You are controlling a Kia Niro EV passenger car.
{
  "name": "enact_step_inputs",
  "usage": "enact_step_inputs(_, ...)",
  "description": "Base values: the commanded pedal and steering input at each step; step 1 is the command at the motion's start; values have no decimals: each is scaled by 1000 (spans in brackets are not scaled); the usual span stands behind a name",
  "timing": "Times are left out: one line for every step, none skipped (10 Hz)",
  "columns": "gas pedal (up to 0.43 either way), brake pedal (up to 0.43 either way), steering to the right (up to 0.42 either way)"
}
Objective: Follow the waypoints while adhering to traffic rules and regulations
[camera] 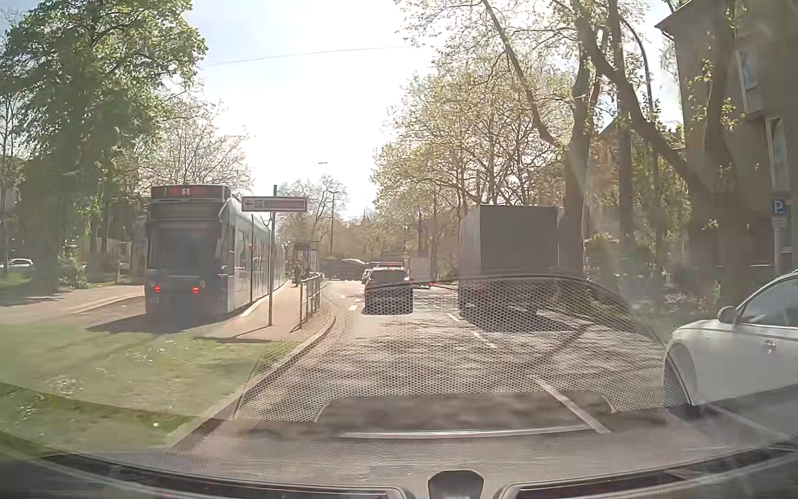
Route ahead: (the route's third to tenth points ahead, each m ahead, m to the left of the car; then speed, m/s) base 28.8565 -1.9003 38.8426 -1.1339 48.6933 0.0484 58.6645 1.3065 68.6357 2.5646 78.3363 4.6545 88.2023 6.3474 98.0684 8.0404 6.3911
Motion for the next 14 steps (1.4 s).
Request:
enact_step_inputs(0, 0, -10)
enact_step_inputs(0, 0, -9)
enact_step_inputs(0, 0, -9)
enact_step_inputs(0, 0, -9)
enact_step_inputs(0, 0, -8)
enact_step_inputs(0, 0, -7)
enact_step_inputs(0, 0, -7)
enact_step_inputs(0, 0, -7)
enact_step_inputs(0, 0, -6)
enact_step_inputs(0, 0, -6)
enact_step_inputs(0, 0, -6)
enact_step_inputs(0, 0, -6)
enact_step_inputs(0, 0, -6)
enact_step_inputs(0, 0, -6)
